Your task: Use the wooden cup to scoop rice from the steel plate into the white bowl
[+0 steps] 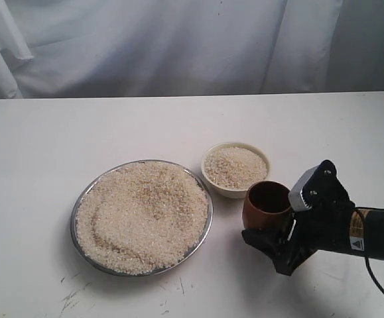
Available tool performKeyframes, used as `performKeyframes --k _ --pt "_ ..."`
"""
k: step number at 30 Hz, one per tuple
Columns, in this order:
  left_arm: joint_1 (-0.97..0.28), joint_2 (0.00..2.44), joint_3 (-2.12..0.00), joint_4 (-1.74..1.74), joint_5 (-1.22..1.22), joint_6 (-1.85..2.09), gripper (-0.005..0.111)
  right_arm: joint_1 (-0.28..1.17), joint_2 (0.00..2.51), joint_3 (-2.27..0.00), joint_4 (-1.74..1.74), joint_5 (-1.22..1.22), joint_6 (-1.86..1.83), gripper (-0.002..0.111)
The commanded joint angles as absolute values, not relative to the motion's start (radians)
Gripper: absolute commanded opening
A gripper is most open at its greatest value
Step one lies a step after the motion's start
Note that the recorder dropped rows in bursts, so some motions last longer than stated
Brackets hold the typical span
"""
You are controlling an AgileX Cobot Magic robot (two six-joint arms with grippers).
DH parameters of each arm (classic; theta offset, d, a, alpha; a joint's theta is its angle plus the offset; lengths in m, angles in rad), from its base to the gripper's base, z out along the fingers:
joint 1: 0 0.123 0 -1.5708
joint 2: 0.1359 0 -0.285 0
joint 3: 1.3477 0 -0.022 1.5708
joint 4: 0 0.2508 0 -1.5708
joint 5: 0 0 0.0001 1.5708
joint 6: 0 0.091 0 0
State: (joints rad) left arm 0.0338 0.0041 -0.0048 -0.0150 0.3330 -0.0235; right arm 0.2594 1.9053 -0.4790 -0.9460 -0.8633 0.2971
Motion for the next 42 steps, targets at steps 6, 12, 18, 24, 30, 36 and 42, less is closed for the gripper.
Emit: performKeyframes --k 6,12,18,24,30,36,42 --pt "0.031 0.0 0.0 -0.014 0.319 -0.024 0.0 0.208 2.002 -0.487 -0.971 -0.985 0.306 0.103" --pt "0.031 0.0 0.0 -0.014 0.319 -0.024 0.0 0.208 1.921 -0.487 -0.986 -0.984 0.306 0.103" --pt "0.031 0.0 0.0 -0.014 0.319 -0.024 0.0 0.208 1.74 -0.488 -0.941 -0.972 0.322 0.103" --pt "0.031 0.0 0.0 -0.014 0.319 -0.024 0.0 0.208 1.504 -0.488 -0.789 -0.91 0.34 0.078" --pt "0.031 0.0 0.0 -0.014 0.319 -0.024 0.0 0.208 1.25 -0.486 -0.8 -0.798 0.496 0.006" --pt "0.031 0.0 0.0 -0.014 0.319 -0.024 0.0 0.208 1.121 -0.486 -0.704 -0.757 0.568 0.0" --pt "0.031 0.0 0.0 -0.014 0.319 -0.024 0.0 0.228 1.072 -0.486 -0.506 -0.497 0.406 0.0"
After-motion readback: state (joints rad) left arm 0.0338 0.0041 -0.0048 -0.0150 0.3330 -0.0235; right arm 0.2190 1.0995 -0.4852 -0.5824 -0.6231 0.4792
